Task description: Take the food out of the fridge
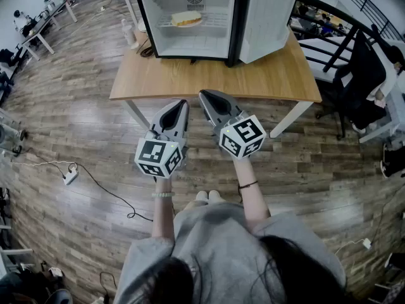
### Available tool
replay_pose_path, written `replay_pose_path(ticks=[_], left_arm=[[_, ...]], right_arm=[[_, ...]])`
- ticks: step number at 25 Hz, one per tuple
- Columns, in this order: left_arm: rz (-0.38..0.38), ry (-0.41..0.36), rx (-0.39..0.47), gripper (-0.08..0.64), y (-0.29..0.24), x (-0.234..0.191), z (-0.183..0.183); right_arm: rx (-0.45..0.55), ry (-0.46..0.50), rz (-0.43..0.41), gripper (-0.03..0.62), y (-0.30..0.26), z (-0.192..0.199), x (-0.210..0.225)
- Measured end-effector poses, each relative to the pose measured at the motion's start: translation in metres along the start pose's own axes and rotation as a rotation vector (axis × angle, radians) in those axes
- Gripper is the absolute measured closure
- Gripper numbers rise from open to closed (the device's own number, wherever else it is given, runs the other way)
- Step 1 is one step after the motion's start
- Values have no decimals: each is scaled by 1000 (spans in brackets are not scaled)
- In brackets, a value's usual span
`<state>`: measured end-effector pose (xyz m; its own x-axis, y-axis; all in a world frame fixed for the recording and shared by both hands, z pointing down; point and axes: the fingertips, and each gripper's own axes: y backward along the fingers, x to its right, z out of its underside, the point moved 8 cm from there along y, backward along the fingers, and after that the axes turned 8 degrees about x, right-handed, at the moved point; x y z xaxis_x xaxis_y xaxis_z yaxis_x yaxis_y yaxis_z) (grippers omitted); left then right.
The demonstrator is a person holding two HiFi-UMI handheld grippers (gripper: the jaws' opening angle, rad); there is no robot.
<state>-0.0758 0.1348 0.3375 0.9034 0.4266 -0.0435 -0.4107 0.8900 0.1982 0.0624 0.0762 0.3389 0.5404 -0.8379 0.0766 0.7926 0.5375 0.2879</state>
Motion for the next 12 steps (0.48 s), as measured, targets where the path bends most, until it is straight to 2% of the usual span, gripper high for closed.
replay_pose_path(ticks=[12], left_arm=[[-23,-6,-7,552,-9,6,2]], right_arm=[[-7,-19,-1,584,5,3,13]])
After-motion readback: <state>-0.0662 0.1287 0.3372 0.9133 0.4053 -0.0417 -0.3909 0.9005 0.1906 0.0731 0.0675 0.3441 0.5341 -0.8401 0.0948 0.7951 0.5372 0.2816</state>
